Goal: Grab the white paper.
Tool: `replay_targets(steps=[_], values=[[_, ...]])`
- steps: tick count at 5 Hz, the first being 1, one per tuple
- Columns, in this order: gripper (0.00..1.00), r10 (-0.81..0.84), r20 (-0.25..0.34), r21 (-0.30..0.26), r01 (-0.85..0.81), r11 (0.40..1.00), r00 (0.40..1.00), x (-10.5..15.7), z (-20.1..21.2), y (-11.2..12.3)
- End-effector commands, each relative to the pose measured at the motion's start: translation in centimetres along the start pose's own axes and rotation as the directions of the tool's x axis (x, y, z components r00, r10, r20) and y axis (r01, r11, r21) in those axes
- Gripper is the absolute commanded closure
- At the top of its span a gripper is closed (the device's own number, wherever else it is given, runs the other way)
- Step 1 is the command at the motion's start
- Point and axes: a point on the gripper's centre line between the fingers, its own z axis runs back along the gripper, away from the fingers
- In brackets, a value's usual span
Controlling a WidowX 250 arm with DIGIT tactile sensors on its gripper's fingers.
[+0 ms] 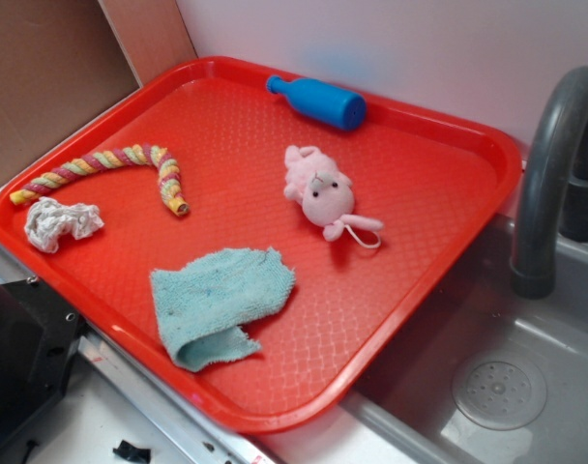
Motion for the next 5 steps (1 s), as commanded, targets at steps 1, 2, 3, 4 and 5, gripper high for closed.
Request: replay_targets(steps=[1, 2, 3, 4, 5], values=[[0.0, 0.0, 0.0, 0.0, 0.0, 1.0, 1.0, 0.0, 0.0, 0.0], [0.0, -0.048, 0.049, 0.005, 0.048, 0.999, 0.998, -0.1, -1.3, 1.7], [0.0, -0.064, 0.069, 0.016, 0.063, 0.998, 0.996, -0.2, -2.8, 3.8], [0.0, -0.076, 0.053, 0.022, 0.075, 0.997, 0.996, -0.3, -4.4, 5.5], [0.0, -0.067, 0.005, 0.041, 0.067, 0.997, 0.998, -0.5, -7.2, 8.0]])
